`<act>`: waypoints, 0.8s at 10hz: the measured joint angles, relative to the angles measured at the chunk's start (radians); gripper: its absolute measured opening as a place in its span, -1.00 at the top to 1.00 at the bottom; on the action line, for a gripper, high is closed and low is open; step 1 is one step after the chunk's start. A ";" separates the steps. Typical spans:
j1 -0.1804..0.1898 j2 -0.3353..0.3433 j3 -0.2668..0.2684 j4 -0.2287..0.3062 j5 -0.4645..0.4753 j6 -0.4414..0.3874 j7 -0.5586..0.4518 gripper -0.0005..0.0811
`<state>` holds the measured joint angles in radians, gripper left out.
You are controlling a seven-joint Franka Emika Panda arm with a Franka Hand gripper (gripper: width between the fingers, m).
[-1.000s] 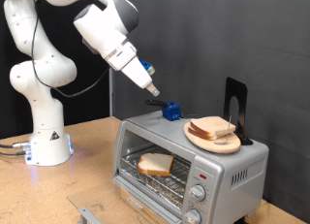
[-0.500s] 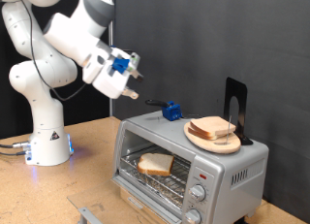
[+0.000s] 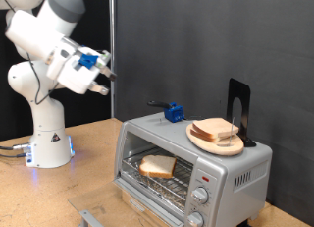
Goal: Make a piece of toast with the oven
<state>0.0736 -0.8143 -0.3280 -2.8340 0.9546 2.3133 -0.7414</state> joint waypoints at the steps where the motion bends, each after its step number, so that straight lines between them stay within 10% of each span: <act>1: -0.041 -0.018 -0.013 0.000 -0.038 -0.056 0.003 -0.98; 8: -0.087 0.143 -0.042 0.022 -0.024 -0.140 0.516 -0.98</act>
<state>-0.0132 -0.6713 -0.3701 -2.8117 0.9308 2.1730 -0.2252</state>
